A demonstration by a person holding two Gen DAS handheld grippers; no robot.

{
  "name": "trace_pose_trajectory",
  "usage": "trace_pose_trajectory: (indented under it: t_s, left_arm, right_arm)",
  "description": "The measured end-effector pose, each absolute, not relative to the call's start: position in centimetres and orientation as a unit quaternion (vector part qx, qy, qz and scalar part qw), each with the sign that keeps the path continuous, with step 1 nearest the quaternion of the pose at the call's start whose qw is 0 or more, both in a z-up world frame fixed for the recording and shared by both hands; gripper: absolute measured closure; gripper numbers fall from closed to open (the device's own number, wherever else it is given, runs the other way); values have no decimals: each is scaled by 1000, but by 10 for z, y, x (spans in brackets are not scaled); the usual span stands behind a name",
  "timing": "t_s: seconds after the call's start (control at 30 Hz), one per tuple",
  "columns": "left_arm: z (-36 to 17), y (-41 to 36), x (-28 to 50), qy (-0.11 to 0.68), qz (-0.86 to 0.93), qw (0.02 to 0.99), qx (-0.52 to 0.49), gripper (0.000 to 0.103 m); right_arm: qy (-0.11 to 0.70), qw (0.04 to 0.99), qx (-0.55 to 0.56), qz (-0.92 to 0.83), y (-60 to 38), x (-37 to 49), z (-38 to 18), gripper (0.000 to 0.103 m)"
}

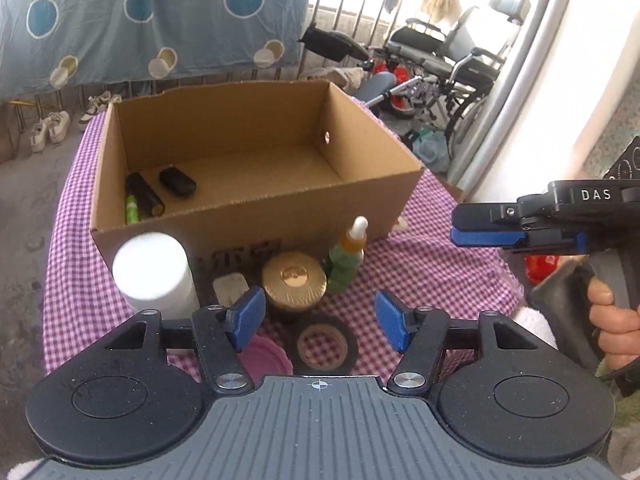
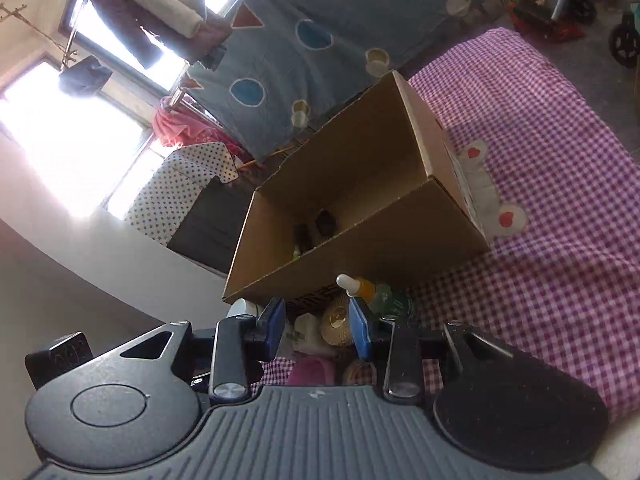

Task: Organize rigid objects
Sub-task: 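Move the open right tool out of the box to the black tape roll, then close the right gripper on the black electrical tape roll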

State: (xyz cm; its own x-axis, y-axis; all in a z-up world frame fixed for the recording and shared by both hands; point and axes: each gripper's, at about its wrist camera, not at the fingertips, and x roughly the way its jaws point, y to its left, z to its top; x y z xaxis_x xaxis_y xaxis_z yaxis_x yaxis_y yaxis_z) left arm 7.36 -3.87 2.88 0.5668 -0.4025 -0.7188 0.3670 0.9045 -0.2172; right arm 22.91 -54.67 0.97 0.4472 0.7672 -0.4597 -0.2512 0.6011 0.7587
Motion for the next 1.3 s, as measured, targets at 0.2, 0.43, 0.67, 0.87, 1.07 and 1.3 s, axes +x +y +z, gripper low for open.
trace_pose_trajectory:
  t_s: [0.2, 0.43, 0.67, 0.87, 1.07, 1.3]
  left_arm:
    - [-1, -71, 67, 425, -212, 880, 30, 42]
    - [-13, -105, 69, 394, -209, 890, 96, 42]
    - [-37, -111, 52, 418, -219, 874, 119, 44]
    - [-40, -108, 53, 423, -223, 870, 115, 46]
    - [-35, -108, 50, 414, -222, 875, 120, 46]
    - [-34, -114, 51, 413, -238, 870, 124, 44]
  right_arm:
    - [446, 792, 325, 263, -542, 212, -39, 65]
    - [425, 816, 272, 283, -517, 212, -26, 65]
    - [468, 813, 205, 280, -476, 217, -57, 65]
    - [470, 829, 99, 287, -440, 213, -59, 72]
    - [458, 841, 42, 285, -430, 204, -54, 83]
    - [465, 844, 72, 258, -462, 195, -55, 83]
